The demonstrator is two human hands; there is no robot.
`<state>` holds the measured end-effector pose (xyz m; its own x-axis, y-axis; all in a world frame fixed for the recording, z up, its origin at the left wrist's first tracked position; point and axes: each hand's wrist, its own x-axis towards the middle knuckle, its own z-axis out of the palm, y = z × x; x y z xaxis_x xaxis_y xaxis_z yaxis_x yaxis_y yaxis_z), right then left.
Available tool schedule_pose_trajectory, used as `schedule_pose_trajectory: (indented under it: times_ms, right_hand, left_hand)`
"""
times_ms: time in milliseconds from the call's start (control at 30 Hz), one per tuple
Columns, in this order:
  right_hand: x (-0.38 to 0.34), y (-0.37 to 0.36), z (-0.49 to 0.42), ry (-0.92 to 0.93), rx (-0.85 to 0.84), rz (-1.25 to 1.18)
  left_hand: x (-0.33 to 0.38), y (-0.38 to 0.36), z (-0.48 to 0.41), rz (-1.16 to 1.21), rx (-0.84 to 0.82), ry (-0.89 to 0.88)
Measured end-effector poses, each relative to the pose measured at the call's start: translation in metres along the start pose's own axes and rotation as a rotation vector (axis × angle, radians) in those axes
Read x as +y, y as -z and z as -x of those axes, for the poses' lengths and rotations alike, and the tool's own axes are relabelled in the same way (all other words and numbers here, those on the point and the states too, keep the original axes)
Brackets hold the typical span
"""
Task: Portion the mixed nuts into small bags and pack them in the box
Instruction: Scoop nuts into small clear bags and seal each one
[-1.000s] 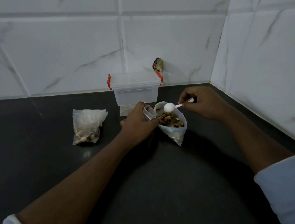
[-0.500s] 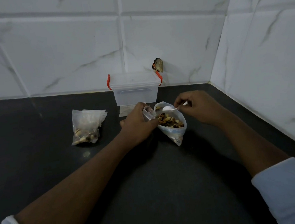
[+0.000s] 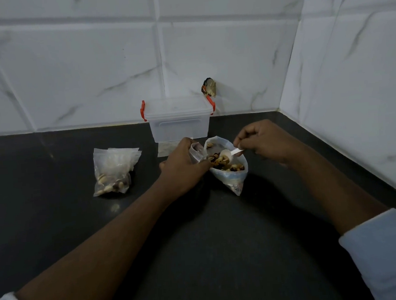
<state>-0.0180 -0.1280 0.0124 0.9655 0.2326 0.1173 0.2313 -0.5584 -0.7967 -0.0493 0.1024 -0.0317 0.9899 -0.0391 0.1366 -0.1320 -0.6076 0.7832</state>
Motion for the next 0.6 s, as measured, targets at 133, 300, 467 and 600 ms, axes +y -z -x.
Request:
schedule_pose_trajectory:
  times_ms: [133, 300, 467, 600]
  right_hand:
    - [0.006, -0.005, -0.004, -0.195, 0.004, -0.231]
    - [0.01, 0.003, -0.008, -0.26, 0.066, -0.378]
    - [0.007, 0.007, -0.007, -0.169, 0.071, -0.491]
    - [-0.002, -0.001, -0.004, -0.024, -0.02, -0.621]
  left_hand:
    - [0.0, 0.0, 0.0, 0.001, 0.0, -0.004]
    - [-0.001, 0.001, 0.0, 0.013, -0.004, 0.001]
    - [0.0, 0.001, 0.001, 0.019, -0.003, -0.007]
    - [0.0, 0.002, 0.004, 0.033, -0.001, -0.02]
